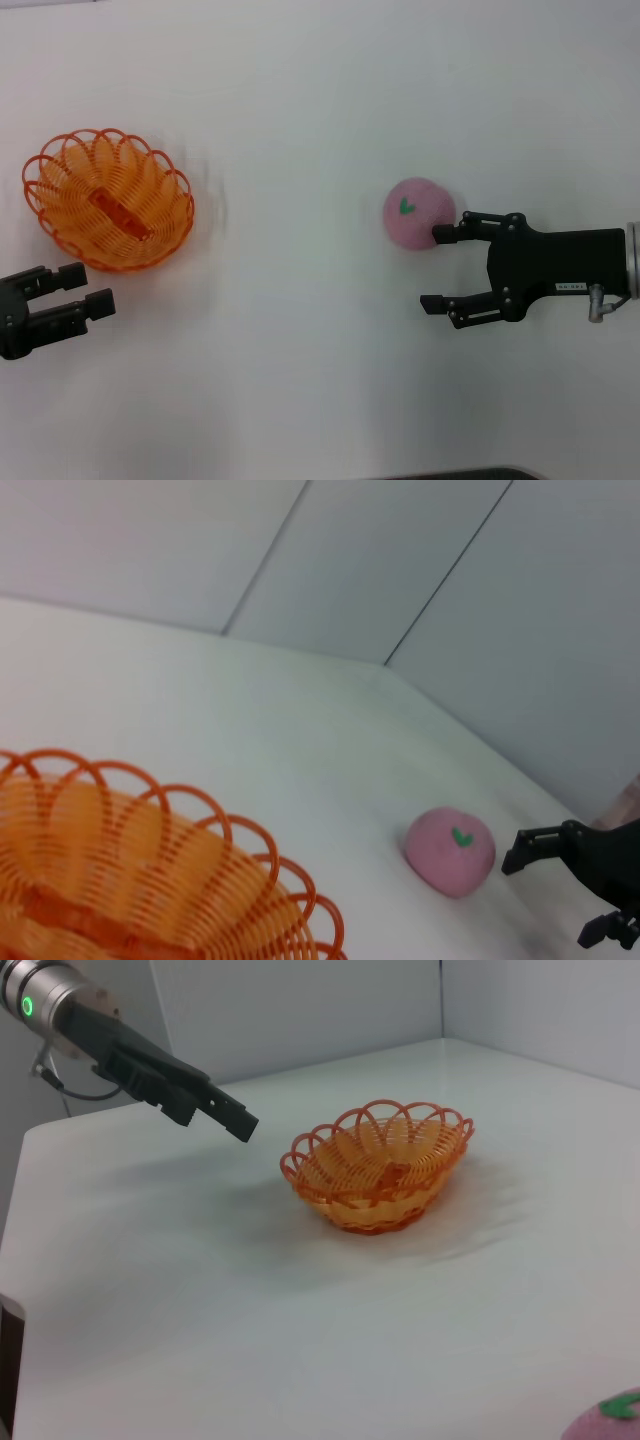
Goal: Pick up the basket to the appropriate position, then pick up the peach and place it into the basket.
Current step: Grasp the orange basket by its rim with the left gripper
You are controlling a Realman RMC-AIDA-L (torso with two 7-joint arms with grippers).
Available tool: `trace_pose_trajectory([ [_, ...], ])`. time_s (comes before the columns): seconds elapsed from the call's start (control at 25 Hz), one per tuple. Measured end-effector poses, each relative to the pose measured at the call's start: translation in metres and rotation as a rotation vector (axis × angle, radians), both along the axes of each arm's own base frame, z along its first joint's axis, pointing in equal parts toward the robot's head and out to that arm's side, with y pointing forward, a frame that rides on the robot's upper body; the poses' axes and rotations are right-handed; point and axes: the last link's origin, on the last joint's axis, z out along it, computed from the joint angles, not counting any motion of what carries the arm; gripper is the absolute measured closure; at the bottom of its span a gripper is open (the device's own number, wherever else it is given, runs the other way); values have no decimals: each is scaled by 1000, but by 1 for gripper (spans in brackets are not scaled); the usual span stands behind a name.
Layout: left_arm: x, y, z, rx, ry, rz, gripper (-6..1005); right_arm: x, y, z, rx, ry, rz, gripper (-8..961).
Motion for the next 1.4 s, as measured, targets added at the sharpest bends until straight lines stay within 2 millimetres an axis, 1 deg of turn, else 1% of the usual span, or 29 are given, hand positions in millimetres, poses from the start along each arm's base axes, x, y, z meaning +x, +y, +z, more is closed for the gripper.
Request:
trace_pose_trajectory([
  [0.16,1,5,0,-35,10,22,227,0,0,0,1,0,1,7],
  [0.32,4,15,4,-36,20,38,235,-1,1,0,2,0,3,7],
  [0.48,8,34,17,-16,72,80,234,-2,2,0,0,0,7,7],
  [0.64,17,55,32,-2,153,110,234,-2,2,0,0,1,8,7],
  [0.68,19,58,34,-2,164,115,234,-2,2,0,0,1,9,7],
  [0.76,26,69,41,-2,215,127,234,-3,3,0,0,1,9,7],
  [0.88,37,84,44,-13,292,136,235,-3,3,0,-1,-1,11,7],
  [0.92,43,92,45,-21,333,135,235,-3,3,0,-1,-2,12,7],
  [1.0,48,98,45,-25,362,131,235,-3,4,0,-1,-3,15,7],
  [1.12,61,115,45,-25,425,130,235,-4,4,1,-1,-3,18,6],
  [1.24,75,135,41,-27,510,124,237,-4,4,1,-3,-3,20,6],
  [1.4,87,153,37,-11,606,135,238,-5,4,1,-6,-2,20,6],
])
